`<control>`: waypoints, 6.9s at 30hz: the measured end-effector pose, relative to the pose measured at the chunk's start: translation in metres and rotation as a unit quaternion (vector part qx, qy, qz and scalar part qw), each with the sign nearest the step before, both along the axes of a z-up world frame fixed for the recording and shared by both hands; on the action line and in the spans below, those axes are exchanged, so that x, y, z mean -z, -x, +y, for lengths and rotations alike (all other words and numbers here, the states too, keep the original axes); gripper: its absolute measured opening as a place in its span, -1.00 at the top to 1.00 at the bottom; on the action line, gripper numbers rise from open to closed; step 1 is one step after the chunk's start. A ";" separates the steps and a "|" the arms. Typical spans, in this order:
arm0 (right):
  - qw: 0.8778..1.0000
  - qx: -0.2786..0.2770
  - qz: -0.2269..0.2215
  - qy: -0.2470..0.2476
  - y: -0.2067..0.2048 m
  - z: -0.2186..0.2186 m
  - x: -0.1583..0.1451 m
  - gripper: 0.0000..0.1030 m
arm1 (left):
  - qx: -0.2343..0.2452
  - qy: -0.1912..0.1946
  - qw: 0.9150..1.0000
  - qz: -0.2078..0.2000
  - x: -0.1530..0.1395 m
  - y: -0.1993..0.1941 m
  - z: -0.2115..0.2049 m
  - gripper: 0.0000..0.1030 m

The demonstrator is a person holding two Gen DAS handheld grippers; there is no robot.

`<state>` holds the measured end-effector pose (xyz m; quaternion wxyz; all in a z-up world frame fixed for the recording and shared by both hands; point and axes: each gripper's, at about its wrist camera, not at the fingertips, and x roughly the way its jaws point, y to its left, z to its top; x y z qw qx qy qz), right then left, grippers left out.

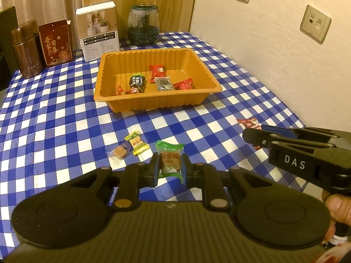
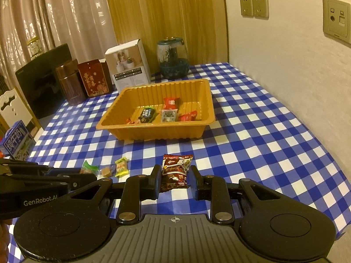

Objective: Organize snacks
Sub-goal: 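Lift both held snacks and carry them toward the orange tray, then lower the snacks into the tray and open both tools, then withdraw both open tools toward the last two snacks on the cloth, then grasp the clear cake packet with the left tool while the right tool grasps the yellow candy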

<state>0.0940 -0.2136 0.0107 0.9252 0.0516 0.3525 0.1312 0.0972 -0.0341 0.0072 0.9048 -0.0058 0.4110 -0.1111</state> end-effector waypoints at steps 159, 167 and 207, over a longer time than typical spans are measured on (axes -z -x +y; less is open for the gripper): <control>0.996 0.031 0.063 -0.062 0.011 -0.019 -0.016 -0.31 | -0.094 -0.013 0.995 -0.012 -0.014 0.038 0.054 -0.15; 0.996 0.031 0.063 -0.060 0.012 -0.019 -0.016 -0.31 | -0.092 -0.013 0.996 -0.010 -0.012 0.040 0.053 -0.19; 0.996 -0.030 0.083 -0.009 -0.047 0.038 0.061 -0.30 | 0.090 -0.079 0.993 -0.009 0.074 -0.047 0.074 0.02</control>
